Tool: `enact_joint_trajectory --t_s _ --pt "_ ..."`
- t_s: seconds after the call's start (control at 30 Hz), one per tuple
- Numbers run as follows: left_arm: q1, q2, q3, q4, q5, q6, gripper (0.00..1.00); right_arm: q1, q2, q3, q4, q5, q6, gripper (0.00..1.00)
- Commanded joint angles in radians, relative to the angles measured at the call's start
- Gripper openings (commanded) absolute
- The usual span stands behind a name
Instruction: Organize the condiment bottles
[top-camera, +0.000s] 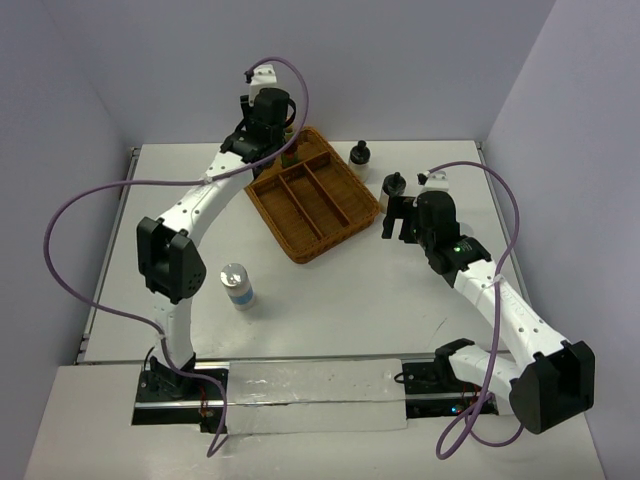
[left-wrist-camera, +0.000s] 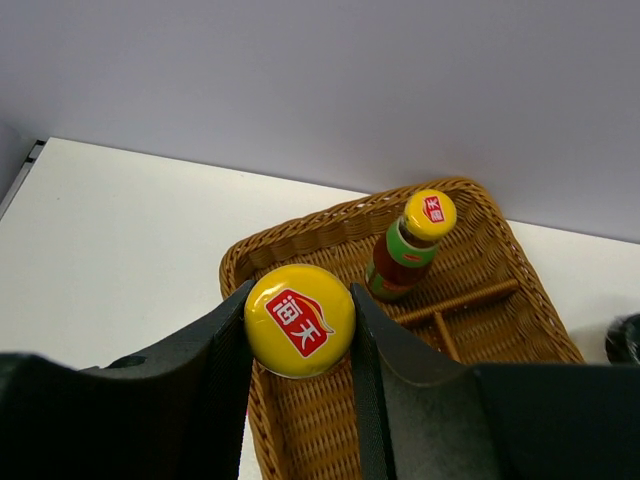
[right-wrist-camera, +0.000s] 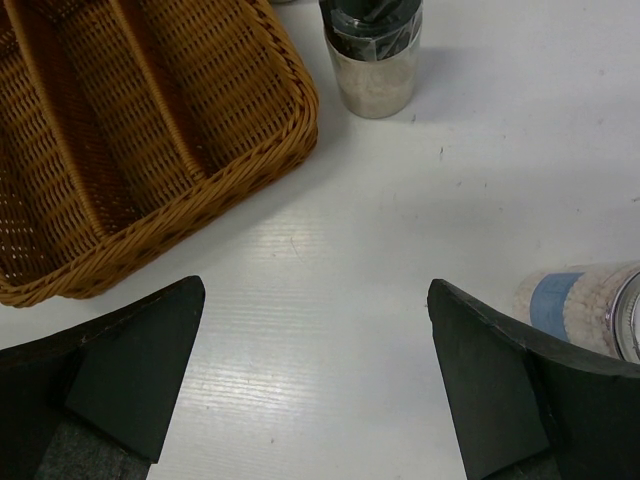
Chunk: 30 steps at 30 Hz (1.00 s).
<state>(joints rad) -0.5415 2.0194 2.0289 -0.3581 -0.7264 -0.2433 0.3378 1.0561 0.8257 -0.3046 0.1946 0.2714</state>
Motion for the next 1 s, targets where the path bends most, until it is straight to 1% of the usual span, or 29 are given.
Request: enact_joint_trajectory --t_s 0.0,0.1,0.23,0.4,0.53,0.7,0.97 --pt "0.027 0.031 0.089 0.231 -0.002 0.026 0.10 0.000 -0.028 0.014 0.040 0.024 -0.001 1.00" --pt "0.041 0.073 0.110 0.243 0.000 0.030 0.10 0.000 -0.058 0.004 0.059 0.037 -0.001 1.00" --pt "0.065 0.125 0.129 0.243 0.037 -0.012 0.10 0.000 -0.049 0.014 0.051 0.036 -0.001 1.00" --pt "0.072 0.151 0.093 0.317 0.038 -0.003 0.10 0.000 -0.056 0.004 0.061 0.048 -0.001 1.00" --pt "0.084 0.192 0.104 0.316 0.029 -0.015 0.10 0.000 -0.054 0.010 0.059 0.052 -0.001 1.00" --pt "0.096 0.207 0.050 0.335 0.046 -0.051 0.10 -0.002 -0.053 0.012 0.061 0.046 -0.001 1.00" --pt "0.097 0.222 0.024 0.320 0.061 -0.073 0.10 -0.002 -0.050 0.015 0.056 0.045 -0.001 1.00"
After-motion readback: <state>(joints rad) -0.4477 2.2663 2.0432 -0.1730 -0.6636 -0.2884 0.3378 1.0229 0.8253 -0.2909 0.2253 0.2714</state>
